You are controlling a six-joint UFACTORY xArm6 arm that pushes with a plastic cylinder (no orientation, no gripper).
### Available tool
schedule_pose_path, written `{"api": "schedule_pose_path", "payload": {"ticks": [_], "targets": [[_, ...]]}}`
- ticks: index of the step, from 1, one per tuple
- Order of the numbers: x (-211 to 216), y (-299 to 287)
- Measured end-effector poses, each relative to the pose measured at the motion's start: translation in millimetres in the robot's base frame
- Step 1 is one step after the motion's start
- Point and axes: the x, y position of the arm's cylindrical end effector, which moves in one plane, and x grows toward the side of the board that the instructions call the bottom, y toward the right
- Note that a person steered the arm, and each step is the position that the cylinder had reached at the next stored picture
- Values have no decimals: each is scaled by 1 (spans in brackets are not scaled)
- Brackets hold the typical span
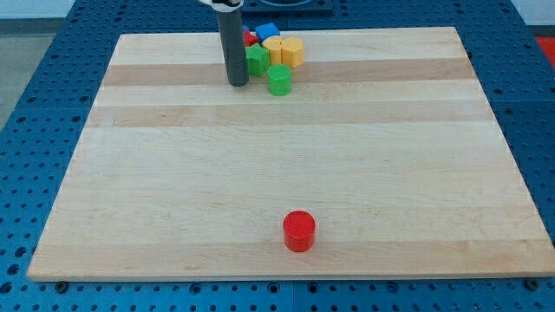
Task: Put the blue blocks at the top of the yellow blocks
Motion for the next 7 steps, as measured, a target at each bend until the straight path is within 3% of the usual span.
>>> {"api": "schedule_pose_path", "payload": {"ticks": [1,4,5,7], "targets": [[-3,-7],[-85,-79],[-128,-80],[-128,-32]]}}
